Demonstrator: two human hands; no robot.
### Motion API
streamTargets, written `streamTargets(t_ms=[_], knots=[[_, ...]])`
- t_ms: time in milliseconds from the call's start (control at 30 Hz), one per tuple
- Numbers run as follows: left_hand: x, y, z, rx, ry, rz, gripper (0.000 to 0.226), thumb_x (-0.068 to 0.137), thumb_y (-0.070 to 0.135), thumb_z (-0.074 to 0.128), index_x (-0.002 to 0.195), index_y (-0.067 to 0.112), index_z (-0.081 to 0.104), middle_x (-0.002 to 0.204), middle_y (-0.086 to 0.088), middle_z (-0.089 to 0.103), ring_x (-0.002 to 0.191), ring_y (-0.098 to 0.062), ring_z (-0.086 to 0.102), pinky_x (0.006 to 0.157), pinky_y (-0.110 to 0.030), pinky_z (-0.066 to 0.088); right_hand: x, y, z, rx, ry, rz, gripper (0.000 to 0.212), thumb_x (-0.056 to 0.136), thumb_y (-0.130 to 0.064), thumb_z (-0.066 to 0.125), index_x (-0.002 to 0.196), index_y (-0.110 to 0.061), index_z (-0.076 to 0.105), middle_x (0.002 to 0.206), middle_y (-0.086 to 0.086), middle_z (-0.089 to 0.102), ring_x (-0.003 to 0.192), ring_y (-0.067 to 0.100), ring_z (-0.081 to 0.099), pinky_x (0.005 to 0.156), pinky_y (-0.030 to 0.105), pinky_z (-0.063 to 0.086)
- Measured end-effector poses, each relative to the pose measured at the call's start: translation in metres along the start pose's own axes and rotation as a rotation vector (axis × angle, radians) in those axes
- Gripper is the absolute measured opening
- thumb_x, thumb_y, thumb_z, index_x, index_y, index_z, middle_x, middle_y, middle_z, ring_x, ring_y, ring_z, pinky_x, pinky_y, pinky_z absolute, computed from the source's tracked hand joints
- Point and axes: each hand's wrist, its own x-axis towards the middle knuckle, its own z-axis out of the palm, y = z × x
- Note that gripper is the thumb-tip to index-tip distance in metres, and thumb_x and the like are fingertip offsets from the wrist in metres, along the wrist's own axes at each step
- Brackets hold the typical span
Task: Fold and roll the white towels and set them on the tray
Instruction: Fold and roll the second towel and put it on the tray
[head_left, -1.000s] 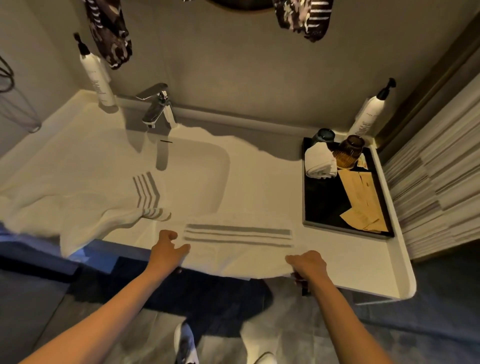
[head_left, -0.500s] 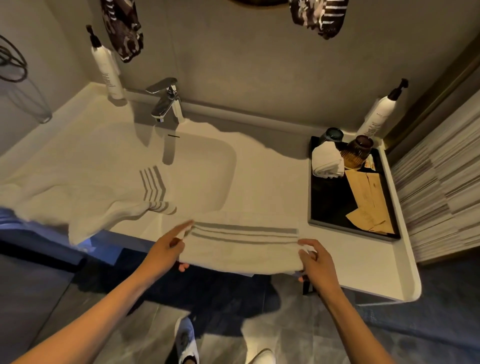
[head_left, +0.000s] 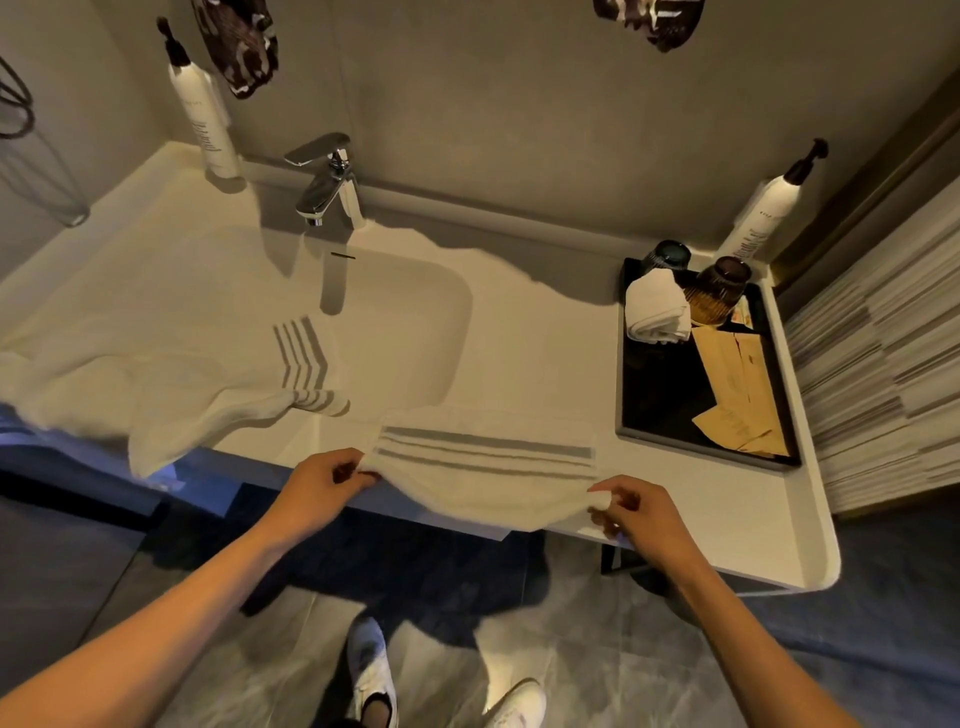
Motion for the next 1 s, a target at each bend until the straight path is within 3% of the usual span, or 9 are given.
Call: streamTargets(t_ms=[100, 200, 300, 400, 500, 633, 767, 900, 1000], knots=[[0.005, 0.002, -0.004, 0.009, 0.104, -0.011, 0.009, 0.088, 0.018, 0.073, 0.088, 0.015, 0.065, 0.089, -0.003, 0.061, 0.083, -0.019, 0.058, 0.069, -0.025, 0.042, 0.002, 0.001, -0.001, -0.025, 0.018, -0.001, 0.016, 0.095, -0.012, 0.06, 0.085, -0.002, 0.067, 0.071, 0.023, 0.064, 0.058, 0.021, 0.056, 0.056, 0.032, 0.048], [0.008, 0.007, -0.01, -0.115, 0.081, -0.028, 0.015, 0.089, 0.021, 0.072, 0.102, 0.017, 0.066, 0.097, 0.005, 0.065, 0.087, -0.009, 0.061, 0.075, -0.026, 0.045, 0.008, 0.002, -0.001, -0.135, 0.074, -0.017, 0.032, 0.094, -0.025, 0.063, 0.073, -0.001, 0.056, 0.073, 0.021, 0.057, 0.062, 0.019, 0.053, 0.06, 0.033, 0.044], [0.015, 0.012, -0.009, -0.121, 0.031, -0.079, 0.028, 0.093, 0.028, 0.066, 0.077, 0.006, 0.061, 0.067, -0.007, 0.065, 0.067, -0.017, 0.062, 0.066, -0.032, 0.042, 0.016, 0.001, 0.003, -0.091, 0.082, 0.063, 0.027, 0.089, -0.034, 0.066, 0.067, -0.021, 0.056, 0.073, 0.008, 0.058, 0.07, 0.025, 0.055, 0.069, 0.04, 0.046], [0.027, 0.021, -0.006, -0.113, 0.073, -0.113, 0.043, 0.096, 0.031, 0.062, 0.066, 0.01, 0.038, 0.061, -0.013, 0.045, 0.06, -0.022, 0.052, 0.061, -0.033, 0.032, 0.03, 0.004, 0.007, -0.001, 0.133, 0.125, 0.019, 0.086, -0.035, 0.065, 0.073, -0.022, 0.063, 0.079, 0.015, 0.063, 0.076, 0.033, 0.06, 0.073, 0.046, 0.053], [0.042, 0.029, -0.006, -0.077, 0.115, -0.085, 0.045, 0.097, 0.039, 0.058, 0.073, 0.002, 0.046, 0.063, -0.022, 0.053, 0.06, -0.024, 0.053, 0.061, -0.035, 0.033, 0.037, -0.009, 0.01, -0.127, 0.186, 0.061, 0.021, 0.096, -0.025, 0.057, 0.09, -0.005, 0.061, 0.087, 0.014, 0.063, 0.082, 0.031, 0.06, 0.074, 0.046, 0.052], [0.06, 0.034, -0.004, -0.003, 0.153, -0.059, 0.043, 0.096, 0.038, 0.06, 0.067, 0.007, 0.053, 0.058, -0.011, 0.059, 0.056, -0.021, 0.054, 0.058, -0.031, 0.036, 0.045, -0.016, 0.014, -0.206, 0.247, 0.056, 0.028, 0.098, -0.023, 0.054, 0.089, 0.003, 0.06, 0.084, 0.014, 0.061, 0.078, 0.027, 0.055, 0.066, 0.034, 0.041], [0.081, 0.022, 0.001, 0.139, 0.178, -0.101, 0.05, 0.092, 0.045, 0.062, 0.062, 0.006, 0.055, 0.062, -0.015, 0.058, 0.064, -0.031, 0.058, 0.06, -0.036, 0.039, 0.052, -0.012, 0.018, -0.327, 0.271, 0.131, 0.027, 0.095, -0.028, 0.058, 0.075, -0.01, 0.057, 0.074, 0.005, 0.058, 0.075, 0.026, 0.056, 0.065, 0.031, 0.04], [0.083, 0.029, 0.007, 0.204, 0.254, -0.11, 0.031, 0.092, 0.044, 0.063, 0.088, 0.014, 0.058, 0.079, -0.003, 0.061, 0.074, -0.024, 0.059, 0.059, -0.033, 0.039, 0.048, -0.015, 0.022, -0.382, 0.342, 0.214, 0.029, 0.092, -0.04, 0.059, 0.086, -0.012, 0.057, 0.083, 0.004, 0.06, 0.082, 0.026, 0.06, 0.069, 0.031, 0.042], [0.07, 0.042, 0.021, 0.399, 0.444, 0.207, 0.023, 0.095, 0.03, 0.058, 0.107, 0.011, 0.062, 0.101, -0.006, 0.062, 0.089, -0.025, 0.058, 0.073, -0.038, 0.046, 0.036, -0.026, 0.038, -0.399, 0.56, -0.003, 0.024, 0.096, -0.034, 0.055, 0.102, -0.011, 0.057, 0.1, 0.004, 0.061, 0.086, 0.019, 0.056, 0.075, 0.032, 0.044]])
